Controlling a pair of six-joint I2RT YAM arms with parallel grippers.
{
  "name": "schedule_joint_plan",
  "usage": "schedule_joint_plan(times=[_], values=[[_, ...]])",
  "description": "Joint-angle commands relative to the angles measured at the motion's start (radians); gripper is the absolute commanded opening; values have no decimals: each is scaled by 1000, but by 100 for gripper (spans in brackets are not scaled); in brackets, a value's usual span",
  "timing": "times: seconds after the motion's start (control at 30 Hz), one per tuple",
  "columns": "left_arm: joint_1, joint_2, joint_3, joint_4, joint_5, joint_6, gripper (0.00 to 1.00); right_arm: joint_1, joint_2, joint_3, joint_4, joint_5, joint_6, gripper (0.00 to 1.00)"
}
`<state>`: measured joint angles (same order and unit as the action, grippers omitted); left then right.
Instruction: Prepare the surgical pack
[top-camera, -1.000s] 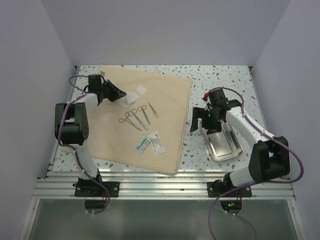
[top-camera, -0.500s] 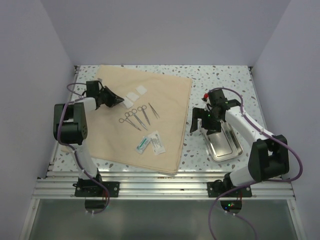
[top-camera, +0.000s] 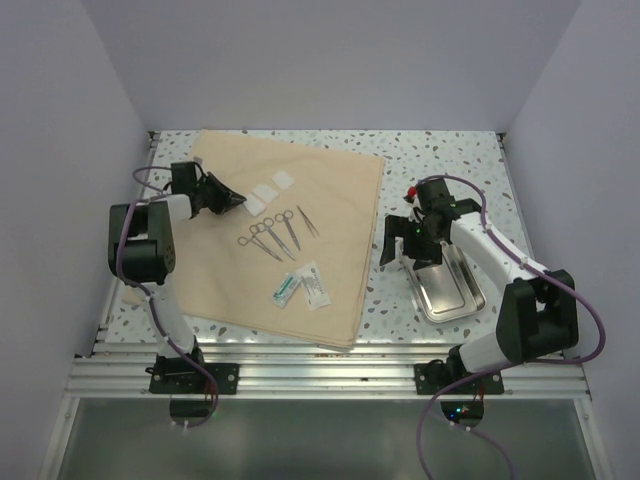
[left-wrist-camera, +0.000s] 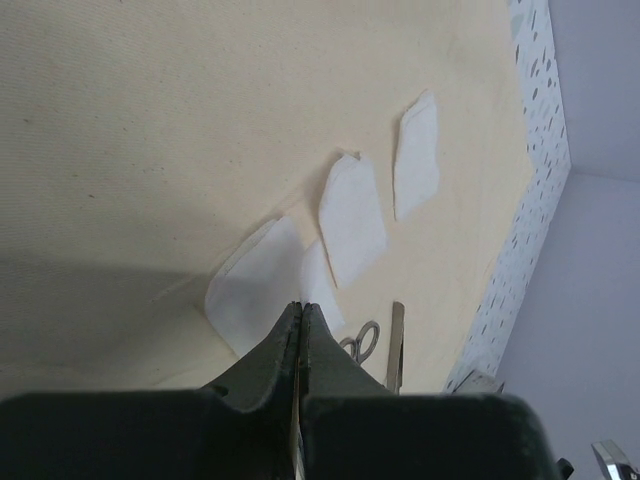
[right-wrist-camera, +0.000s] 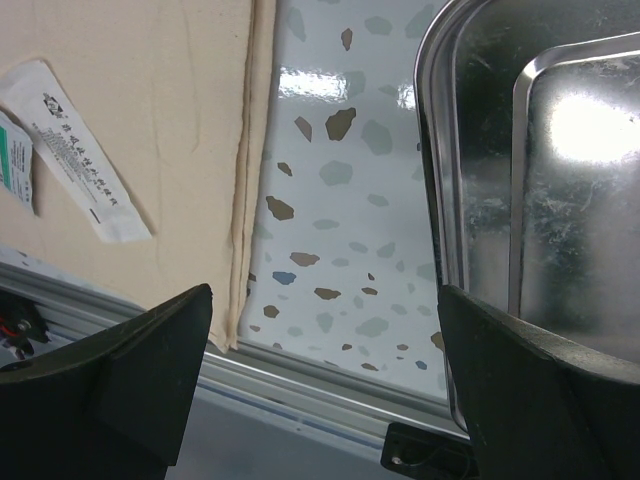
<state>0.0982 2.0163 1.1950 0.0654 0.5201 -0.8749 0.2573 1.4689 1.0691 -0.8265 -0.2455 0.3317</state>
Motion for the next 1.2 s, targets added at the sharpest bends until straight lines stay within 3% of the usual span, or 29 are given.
schedule_joint_plan(times=[0.0,0.53,0.6,0.63,0.67,0.73,0.87,1.17], values=[[24,9,40,17,-3,22,0,3,1,23,0,6,-5,99],[41,68,87,-38,20,80,0,3,8,20,1,3,-6,99],[40,68,104,-55,21,100,7,3,11,20,3,2,-6,99],[40,62,106,-59,20,108,14,3,11,22,3,2,-6,99],[41,55,104,-61,14,119,27,3,11,22,3,0,-6,99],[41,32,104,-64,15,135,36,3,11,22,3,0,-6,99],[41,9,117,-154,-6,192,43,3,11,17,6,-3,-6,99],[40,-54,78,-205,-49,223,45,3,13,2,23,-14,4,99]])
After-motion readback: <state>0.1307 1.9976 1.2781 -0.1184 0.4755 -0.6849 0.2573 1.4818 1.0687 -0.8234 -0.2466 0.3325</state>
